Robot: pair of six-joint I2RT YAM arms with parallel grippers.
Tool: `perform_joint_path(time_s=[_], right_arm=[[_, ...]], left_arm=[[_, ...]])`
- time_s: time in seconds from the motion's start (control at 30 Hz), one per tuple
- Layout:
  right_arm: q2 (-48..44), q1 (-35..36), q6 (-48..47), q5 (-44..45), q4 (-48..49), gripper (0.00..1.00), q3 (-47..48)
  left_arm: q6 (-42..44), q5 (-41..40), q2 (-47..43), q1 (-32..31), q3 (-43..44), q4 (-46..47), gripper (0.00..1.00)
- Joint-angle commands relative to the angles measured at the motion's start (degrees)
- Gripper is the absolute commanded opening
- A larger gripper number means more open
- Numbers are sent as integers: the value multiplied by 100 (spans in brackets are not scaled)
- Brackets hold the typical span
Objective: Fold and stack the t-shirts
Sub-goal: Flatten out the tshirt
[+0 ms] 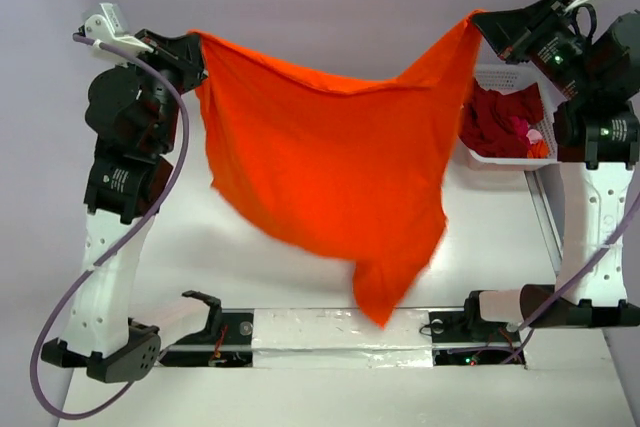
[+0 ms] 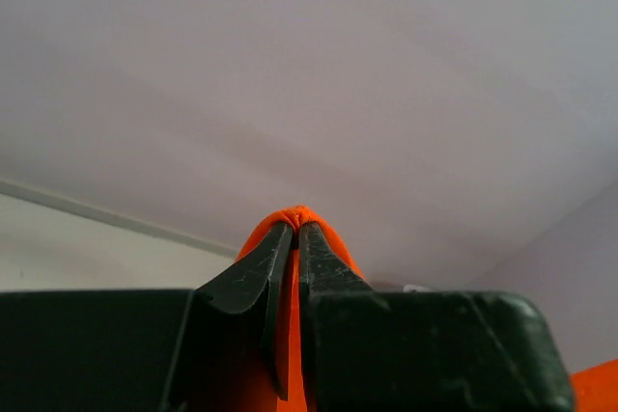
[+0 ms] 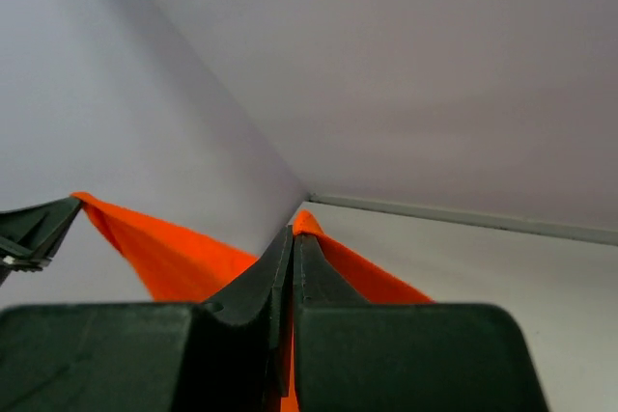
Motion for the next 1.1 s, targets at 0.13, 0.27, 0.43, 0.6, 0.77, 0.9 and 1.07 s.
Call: perform_joint_path(time_s=[0.13, 0.27, 0.43, 0.6, 0.77, 0.9, 1.07], right_arm=[[-1199, 14, -120, -130, 153, 0, 394], [-2033, 14, 46, -262, 267, 0, -122], [-3018, 14, 204, -402, 346, 0, -792], [-4152, 14, 205, -403, 102, 0, -1346], [-4619, 14, 64, -394, -610, 0, -847], [-4821, 14, 73, -324, -911, 0, -450], [-4690, 14, 196, -350, -551, 0, -869]], left_arm=[[51, -184, -1336, -4, 105, 292, 0], [-72, 123, -2037, -4, 79, 28, 0], [-371, 641, -2768, -4, -141, -183, 0], [-722, 1194, -3427, -4, -212, -359, 0], [-1118, 1827, -3823, -4, -28, -500, 0], [-1417, 2469, -3964, 162, 263, -483, 0], [-1233, 2226, -3614, 216, 388, -684, 0]])
